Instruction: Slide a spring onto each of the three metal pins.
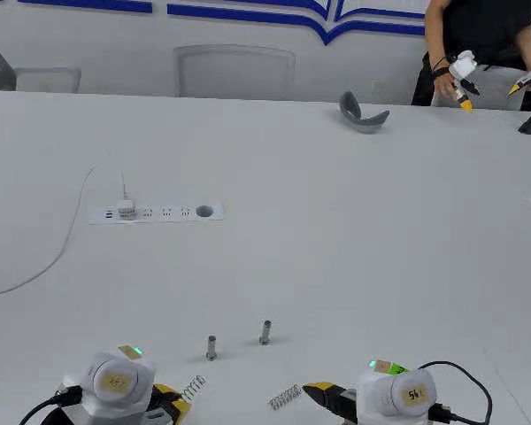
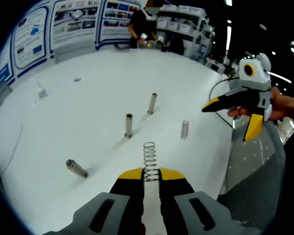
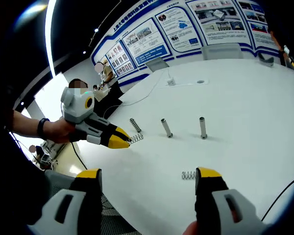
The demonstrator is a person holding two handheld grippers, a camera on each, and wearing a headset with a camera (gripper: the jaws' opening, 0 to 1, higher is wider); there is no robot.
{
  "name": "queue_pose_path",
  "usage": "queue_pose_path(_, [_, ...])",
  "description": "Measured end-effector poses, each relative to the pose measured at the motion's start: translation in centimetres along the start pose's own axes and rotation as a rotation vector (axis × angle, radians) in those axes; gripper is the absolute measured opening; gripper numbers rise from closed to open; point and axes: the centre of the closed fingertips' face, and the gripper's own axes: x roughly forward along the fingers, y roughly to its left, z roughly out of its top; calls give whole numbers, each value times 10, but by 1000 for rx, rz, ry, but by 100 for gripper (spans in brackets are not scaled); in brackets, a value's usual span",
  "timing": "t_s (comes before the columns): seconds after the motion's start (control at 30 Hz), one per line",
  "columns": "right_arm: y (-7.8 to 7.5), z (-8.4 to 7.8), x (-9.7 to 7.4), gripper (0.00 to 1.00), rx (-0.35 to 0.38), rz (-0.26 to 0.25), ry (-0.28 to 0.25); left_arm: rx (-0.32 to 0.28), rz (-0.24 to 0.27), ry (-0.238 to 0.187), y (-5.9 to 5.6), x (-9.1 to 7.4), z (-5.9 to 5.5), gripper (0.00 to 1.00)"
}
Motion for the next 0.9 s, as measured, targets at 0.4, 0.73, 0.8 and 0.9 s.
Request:
queue_pose_path(0.4, [9,8,10,75,1,60,-1,24,-15,-33,-9,-17,10,10])
queue_pose_path(0.73, [21,19,15,66,23,134,-18,58,-40,-46,-21,-27,15,10])
queue_pose_path(0.8, [23,20,16,65,31,144,-19,71,-44,-46,-23,-29,16,10])
queue_pose_path(0.9, [26,21,18,63,41,158,-20,86,-49,-45,-25,-31,17,10])
